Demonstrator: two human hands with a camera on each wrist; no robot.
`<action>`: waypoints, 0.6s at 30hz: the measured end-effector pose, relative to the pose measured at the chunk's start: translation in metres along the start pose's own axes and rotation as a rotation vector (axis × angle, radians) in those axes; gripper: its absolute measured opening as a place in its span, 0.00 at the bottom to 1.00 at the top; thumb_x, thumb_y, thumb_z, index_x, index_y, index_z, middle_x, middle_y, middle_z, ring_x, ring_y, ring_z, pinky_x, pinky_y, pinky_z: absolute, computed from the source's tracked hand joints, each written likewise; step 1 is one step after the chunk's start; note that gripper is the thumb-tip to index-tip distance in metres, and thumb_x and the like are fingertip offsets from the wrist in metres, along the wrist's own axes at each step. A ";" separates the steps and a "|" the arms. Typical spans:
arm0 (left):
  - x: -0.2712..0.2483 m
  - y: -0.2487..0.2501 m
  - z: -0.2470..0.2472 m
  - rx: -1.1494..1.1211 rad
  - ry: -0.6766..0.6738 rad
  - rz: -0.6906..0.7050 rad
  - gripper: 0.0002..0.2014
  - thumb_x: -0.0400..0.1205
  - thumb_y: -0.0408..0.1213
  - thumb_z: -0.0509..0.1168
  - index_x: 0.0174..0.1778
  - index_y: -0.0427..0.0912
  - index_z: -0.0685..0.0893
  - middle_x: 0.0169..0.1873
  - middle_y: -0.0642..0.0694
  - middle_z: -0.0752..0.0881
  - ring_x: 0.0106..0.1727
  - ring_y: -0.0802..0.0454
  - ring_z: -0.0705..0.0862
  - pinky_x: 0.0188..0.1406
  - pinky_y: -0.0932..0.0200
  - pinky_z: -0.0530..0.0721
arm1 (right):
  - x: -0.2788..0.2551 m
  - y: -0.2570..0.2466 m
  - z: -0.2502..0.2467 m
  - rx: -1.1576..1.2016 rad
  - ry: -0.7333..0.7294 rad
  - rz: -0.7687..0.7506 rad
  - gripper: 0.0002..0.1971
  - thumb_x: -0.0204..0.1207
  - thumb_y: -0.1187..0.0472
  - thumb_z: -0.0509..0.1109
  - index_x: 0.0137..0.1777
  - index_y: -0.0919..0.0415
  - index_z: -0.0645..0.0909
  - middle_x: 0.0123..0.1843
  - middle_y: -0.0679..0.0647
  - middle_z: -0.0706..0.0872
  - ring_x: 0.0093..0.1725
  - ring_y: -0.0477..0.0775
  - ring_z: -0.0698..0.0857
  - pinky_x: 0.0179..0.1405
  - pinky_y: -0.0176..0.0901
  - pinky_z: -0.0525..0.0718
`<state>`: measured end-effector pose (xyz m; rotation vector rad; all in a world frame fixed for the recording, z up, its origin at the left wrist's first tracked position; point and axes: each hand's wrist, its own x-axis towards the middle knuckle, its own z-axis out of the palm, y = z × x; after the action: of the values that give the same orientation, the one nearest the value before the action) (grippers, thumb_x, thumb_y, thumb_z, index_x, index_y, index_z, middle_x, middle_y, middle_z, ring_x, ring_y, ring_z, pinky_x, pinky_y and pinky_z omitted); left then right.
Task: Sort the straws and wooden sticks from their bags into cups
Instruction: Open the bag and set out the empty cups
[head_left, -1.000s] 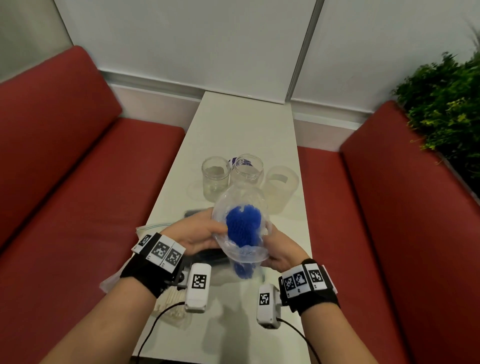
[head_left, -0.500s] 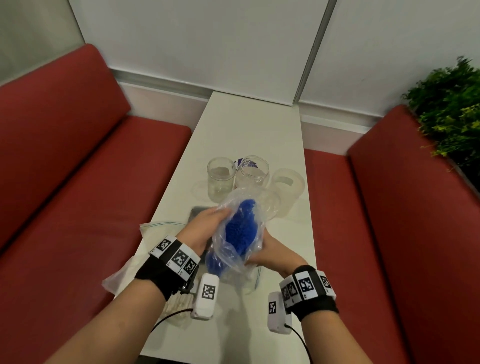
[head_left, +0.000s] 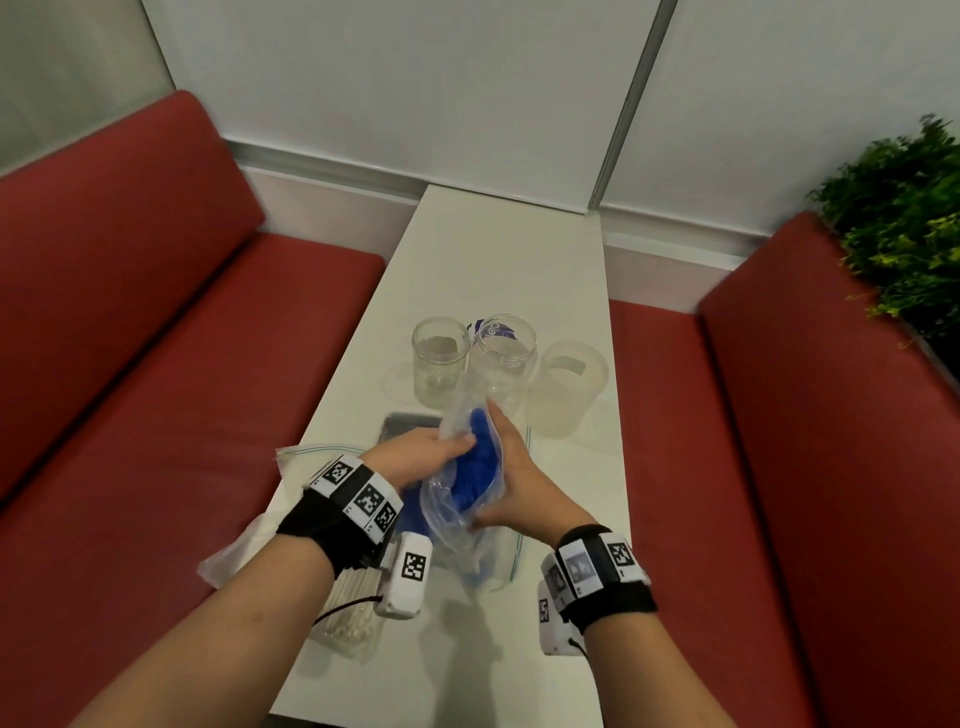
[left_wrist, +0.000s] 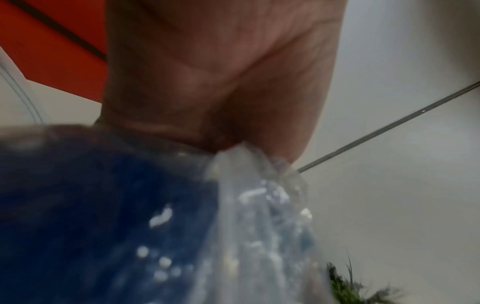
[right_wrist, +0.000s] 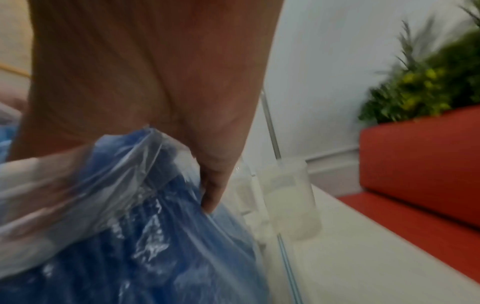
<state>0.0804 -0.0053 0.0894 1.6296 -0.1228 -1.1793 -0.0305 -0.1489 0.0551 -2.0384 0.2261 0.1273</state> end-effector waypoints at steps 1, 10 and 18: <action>0.000 0.001 -0.001 -0.039 0.016 -0.002 0.20 0.85 0.44 0.66 0.68 0.35 0.82 0.56 0.38 0.90 0.57 0.42 0.89 0.65 0.45 0.84 | 0.002 0.003 0.002 0.063 0.018 -0.013 0.72 0.53 0.56 0.91 0.91 0.46 0.45 0.90 0.50 0.58 0.89 0.52 0.61 0.87 0.60 0.68; -0.004 -0.007 -0.007 -0.309 0.098 0.068 0.15 0.85 0.36 0.63 0.66 0.35 0.82 0.56 0.33 0.89 0.57 0.36 0.88 0.60 0.42 0.86 | -0.006 0.045 0.012 0.256 0.032 -0.015 0.39 0.64 0.54 0.92 0.75 0.46 0.80 0.71 0.50 0.87 0.72 0.53 0.86 0.69 0.62 0.87; -0.005 0.002 0.016 -0.095 -0.028 -0.012 0.19 0.80 0.49 0.67 0.59 0.40 0.87 0.51 0.37 0.91 0.55 0.39 0.90 0.60 0.45 0.84 | 0.002 0.060 0.038 -0.140 -0.077 0.315 0.40 0.56 0.43 0.89 0.70 0.40 0.77 0.65 0.43 0.84 0.69 0.51 0.83 0.74 0.44 0.80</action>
<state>0.0670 -0.0145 0.0949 1.5327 -0.0739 -1.2001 -0.0411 -0.1419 -0.0151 -2.1188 0.5014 0.4272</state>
